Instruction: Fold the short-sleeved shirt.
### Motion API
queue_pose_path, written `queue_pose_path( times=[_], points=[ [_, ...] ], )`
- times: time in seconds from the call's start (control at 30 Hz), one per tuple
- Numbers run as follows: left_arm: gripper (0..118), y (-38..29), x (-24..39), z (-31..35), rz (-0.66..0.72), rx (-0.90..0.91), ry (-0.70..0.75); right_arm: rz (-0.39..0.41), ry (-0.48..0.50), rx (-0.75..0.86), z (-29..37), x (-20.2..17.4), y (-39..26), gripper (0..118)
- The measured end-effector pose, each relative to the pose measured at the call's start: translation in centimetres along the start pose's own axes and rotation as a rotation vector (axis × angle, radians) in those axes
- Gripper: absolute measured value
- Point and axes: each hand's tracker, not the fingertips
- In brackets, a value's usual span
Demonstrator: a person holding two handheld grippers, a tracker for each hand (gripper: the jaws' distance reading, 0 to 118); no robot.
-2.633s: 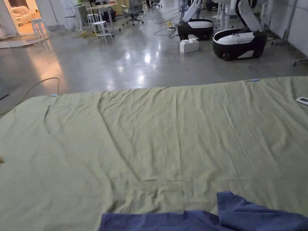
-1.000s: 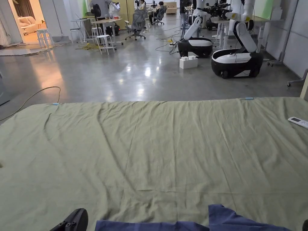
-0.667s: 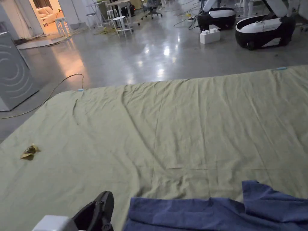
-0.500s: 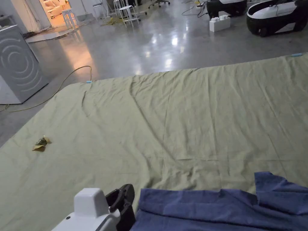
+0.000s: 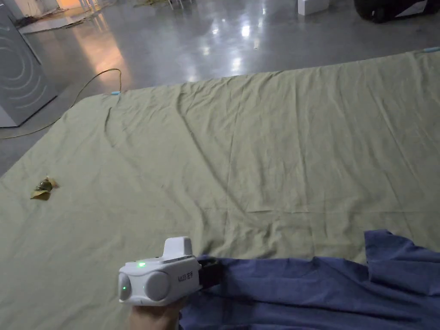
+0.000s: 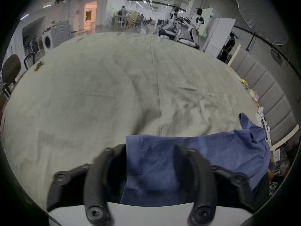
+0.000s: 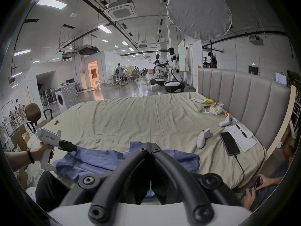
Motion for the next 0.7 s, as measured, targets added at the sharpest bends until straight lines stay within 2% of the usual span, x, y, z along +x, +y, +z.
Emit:
queue_pose_path(
  times=[0.03, 0.07, 0.1, 0.17, 0.3, 0.33, 0.4, 0.43, 0.47, 0.5, 0.53, 0.57, 0.63, 0.7],
  points=[
    [39, -0.1, 0.3, -0.4, -0.026, -0.025, 0.051, 0.002, -0.003, -0.007, -0.1, 0.0, -0.1, 0],
    [17, -0.2, 0.8, -0.5, -0.059, -0.027, 0.04, 0.007, -0.005, -0.016, -0.2, 0.1, -0.3, 1],
    [12, -0.2, 1.2, -0.6, -0.081, -0.017, 0.025, 0.012, -0.007, -0.023, -0.3, 0.1, -0.4, 1],
    [11, 0.0, 2.3, -1.0, -0.186, -0.045, 0.096, 0.018, -0.006, -0.036, -0.6, 0.2, -0.6, 0],
    [11, 0.7, 2.8, -2.2, -0.197, -0.113, 0.102, 0.036, 0.006, -0.055, -1.7, 0.7, -0.4, 1],
    [11, 0.9, 2.8, -2.4, -0.207, -0.127, 0.103, 0.076, 0.001, -0.061, -2.3, 1.0, 0.0, 1],
    [11, 1.2, 3.0, -2.8, -0.22, -0.162, 0.103, 0.21, 0.026, -0.078, -4.6, 1.7, 1.1, 3],
    [11, 1.5, 3.2, -2.9, -0.22, -0.173, 0.108, 0.217, 0.046, -0.18, -6.4, 2.3, 1.2, 14],
    [11, 1.6, 3.3, -3.0, -0.226, -0.188, 0.114, 0.255, 0.058, -0.238, -8.2, 2.9, 1.3, 34],
    [11, 1.8, 3.5, -3.1, -0.24, -0.202, 0.118, 0.301, 0.099, -0.241, -9.6, 3.2, 1.2, 62],
    [11, 2.0, 3.7, -3.3, -0.254, -0.219, 0.124, 0.391, 0.125, -0.239, -11.3, 3.4, 1.3, 79],
    [11, 2.3, 3.9, -3.4, -0.265, -0.236, 0.133, 0.473, 0.14, -0.267, -13.0, 3.3, 1.1, 90],
    [11, 2.6, 4.2, -3.7, -0.274, -0.257, 0.139, 0.593, 0.161, -0.331, -16.0, 3.2, 0.3, 91],
    [11, 2.8, 4.3, -3.8, -0.278, -0.269, 0.142, 0.652, 0.191, -0.421, -19.3, 3.1, -0.8, 91]
  ],
)
